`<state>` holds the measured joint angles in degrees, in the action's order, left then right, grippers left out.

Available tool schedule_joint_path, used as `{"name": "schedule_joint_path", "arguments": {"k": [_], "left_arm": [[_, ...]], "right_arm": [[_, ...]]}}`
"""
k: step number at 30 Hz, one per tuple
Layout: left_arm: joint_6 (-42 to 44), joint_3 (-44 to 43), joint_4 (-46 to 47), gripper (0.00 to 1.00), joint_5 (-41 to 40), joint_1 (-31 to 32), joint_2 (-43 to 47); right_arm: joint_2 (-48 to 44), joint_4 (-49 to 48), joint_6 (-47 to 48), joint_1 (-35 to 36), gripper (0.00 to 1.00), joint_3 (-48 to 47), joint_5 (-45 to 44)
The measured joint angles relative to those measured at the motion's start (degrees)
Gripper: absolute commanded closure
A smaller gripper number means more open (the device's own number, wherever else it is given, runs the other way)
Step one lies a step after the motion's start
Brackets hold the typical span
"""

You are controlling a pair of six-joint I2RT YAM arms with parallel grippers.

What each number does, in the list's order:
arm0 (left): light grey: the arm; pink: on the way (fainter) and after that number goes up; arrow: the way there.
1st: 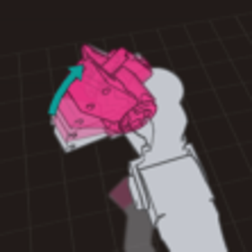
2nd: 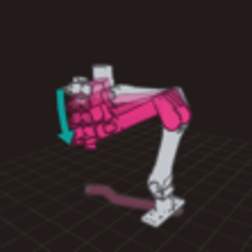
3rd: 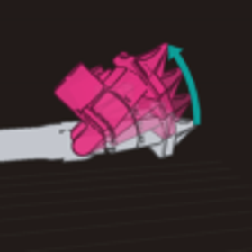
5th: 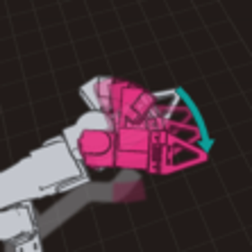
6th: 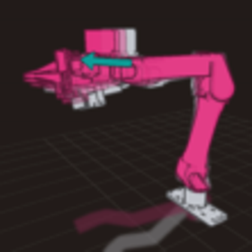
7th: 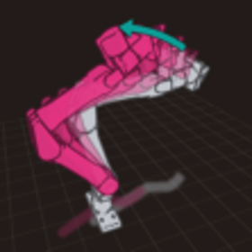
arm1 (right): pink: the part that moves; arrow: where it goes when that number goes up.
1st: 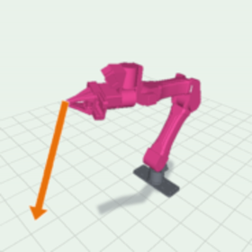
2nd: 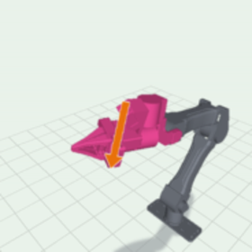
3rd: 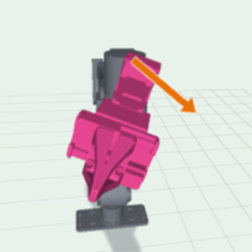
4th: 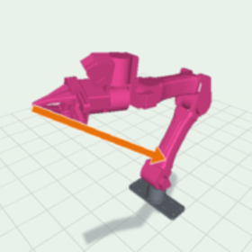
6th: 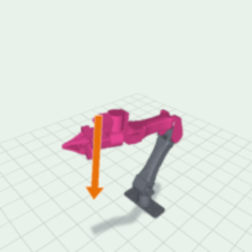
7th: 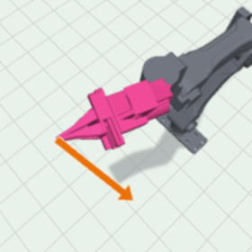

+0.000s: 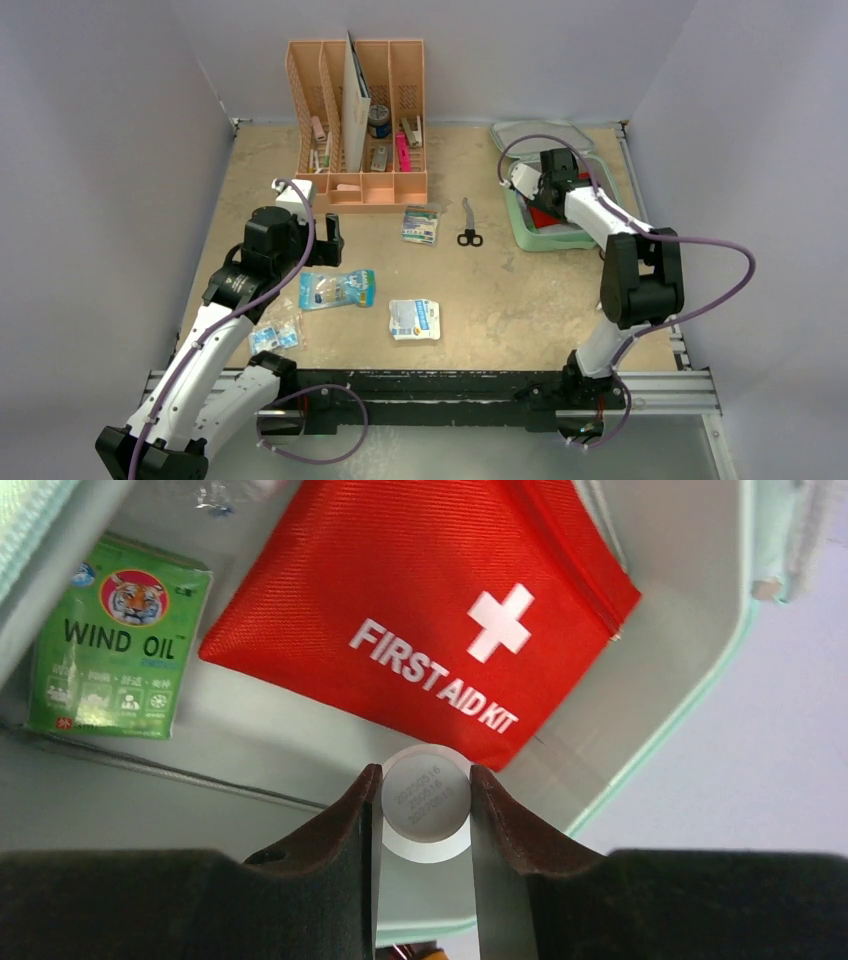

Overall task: Organize the medicine kit
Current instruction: Place the pill bottle in the medicine box, then adjust the pill bottle in the medicine box.

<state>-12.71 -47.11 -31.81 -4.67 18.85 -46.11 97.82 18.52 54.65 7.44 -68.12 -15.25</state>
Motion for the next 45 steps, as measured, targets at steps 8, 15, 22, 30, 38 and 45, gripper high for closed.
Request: {"name": "schedule_joint_path", "arguments": {"k": [8,15,22,30,38,45], "left_arm": [[0.00,0.00,0.00,0.04,-0.02,0.00,0.00],[0.00,0.00,0.02,0.04,-0.04,0.00,0.00],[0.00,0.00,0.02,0.04,-0.04,0.04,0.00],[0.00,0.00,0.02,0.04,-0.04,0.04,0.00],[0.00,0.00,0.02,0.04,-0.04,0.04,0.00],[0.00,0.00,0.02,0.04,-0.07,0.20,0.00]], "right_arm": [[4.26,1.64,2.62,-0.44,0.96,-0.28,-2.21],[6.99,7.87,2.71,-1.60,0.70,-5.11,-4.83],[9.81,17.40,-1.22,-2.27,0.43,-12.04,-6.14],[9.79,26.27,-11.37,-2.32,0.43,-21.20,-2.43],[9.79,26.32,-25.92,-2.32,0.42,-22.18,2.75],[10.56,21.68,-29.81,-2.38,0.41,-16.55,1.44]]}}
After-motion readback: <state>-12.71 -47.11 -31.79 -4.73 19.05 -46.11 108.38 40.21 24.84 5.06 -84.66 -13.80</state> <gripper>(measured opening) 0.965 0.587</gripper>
